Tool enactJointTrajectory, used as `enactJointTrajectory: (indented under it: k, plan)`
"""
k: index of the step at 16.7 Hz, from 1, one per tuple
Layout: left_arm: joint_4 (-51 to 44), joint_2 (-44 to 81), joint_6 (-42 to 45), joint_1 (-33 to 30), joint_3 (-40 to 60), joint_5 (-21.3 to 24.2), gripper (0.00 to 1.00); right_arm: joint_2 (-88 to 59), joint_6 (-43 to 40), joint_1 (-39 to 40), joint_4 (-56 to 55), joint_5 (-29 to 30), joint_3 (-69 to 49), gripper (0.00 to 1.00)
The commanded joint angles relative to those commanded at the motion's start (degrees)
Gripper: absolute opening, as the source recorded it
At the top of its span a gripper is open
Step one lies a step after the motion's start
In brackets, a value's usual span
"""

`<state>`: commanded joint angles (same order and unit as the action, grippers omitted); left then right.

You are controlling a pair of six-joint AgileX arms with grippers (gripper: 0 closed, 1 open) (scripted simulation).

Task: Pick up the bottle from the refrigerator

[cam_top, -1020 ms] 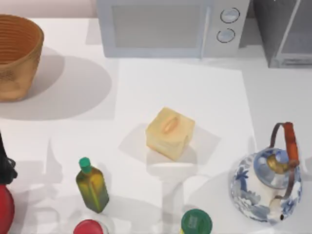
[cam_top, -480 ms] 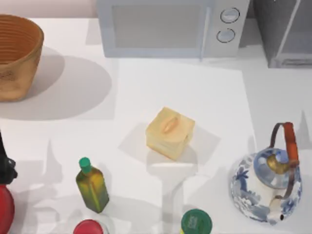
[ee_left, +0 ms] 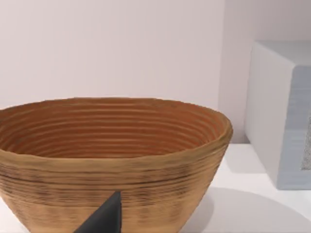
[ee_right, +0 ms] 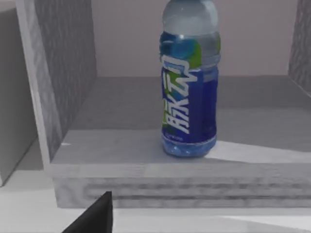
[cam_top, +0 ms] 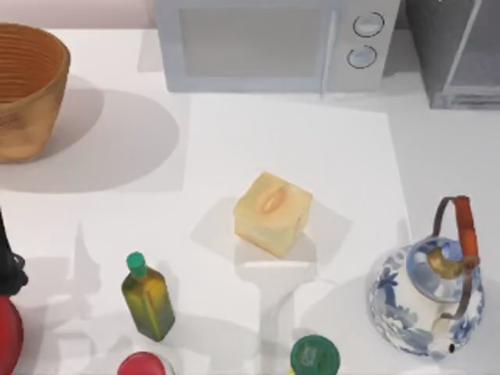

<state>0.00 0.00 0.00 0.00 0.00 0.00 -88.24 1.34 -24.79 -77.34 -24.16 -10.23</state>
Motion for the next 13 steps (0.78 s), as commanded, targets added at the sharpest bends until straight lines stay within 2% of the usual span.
enactJointTrajectory:
  k: [6,13]
  plan:
    - [0.0,0.0,0.0,0.0,0.0,0.0,1.00,-13.1,-0.3,-5.1,-13.7,-4.6,-0.3,1.00]
    - [0.0,0.0,0.0,0.0,0.0,0.0,1.00,-14.4,-0.3,-5.5,-15.2,-5.2,-0.1,1.00]
